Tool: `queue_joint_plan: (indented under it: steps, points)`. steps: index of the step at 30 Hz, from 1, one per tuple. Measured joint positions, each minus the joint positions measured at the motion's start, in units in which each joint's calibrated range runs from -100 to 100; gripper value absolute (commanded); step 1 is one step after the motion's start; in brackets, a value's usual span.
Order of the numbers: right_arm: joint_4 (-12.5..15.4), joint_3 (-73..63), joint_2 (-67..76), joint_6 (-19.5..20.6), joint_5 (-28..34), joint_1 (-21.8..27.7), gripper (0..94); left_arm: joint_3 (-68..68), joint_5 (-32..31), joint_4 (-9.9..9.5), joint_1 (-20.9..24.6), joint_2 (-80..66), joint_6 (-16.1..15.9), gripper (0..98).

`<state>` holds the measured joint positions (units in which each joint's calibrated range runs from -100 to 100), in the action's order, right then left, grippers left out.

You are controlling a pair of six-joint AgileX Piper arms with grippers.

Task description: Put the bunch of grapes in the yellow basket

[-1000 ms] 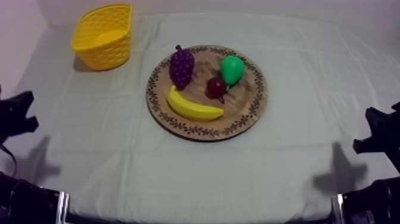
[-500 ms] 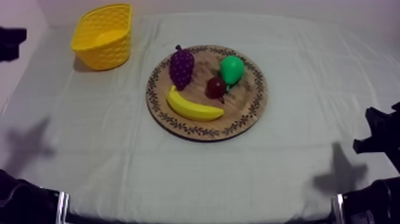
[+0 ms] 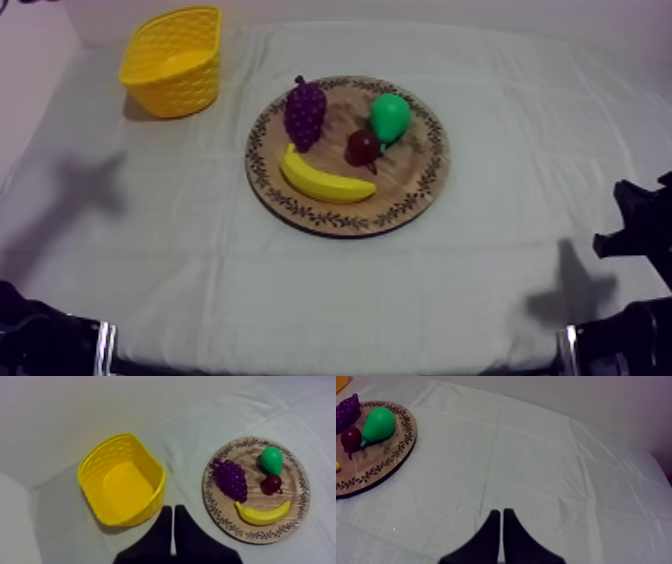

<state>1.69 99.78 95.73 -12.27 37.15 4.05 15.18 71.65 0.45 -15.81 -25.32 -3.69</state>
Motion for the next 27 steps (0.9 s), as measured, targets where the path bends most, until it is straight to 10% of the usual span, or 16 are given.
queue_joint_plan:
  steps: [27]
  points:
    - [0.0,0.0,0.0,0.0,0.1,0.0,0.5,-34.6,10.1,-0.86,-14.3,38.5,7.2,0.0]
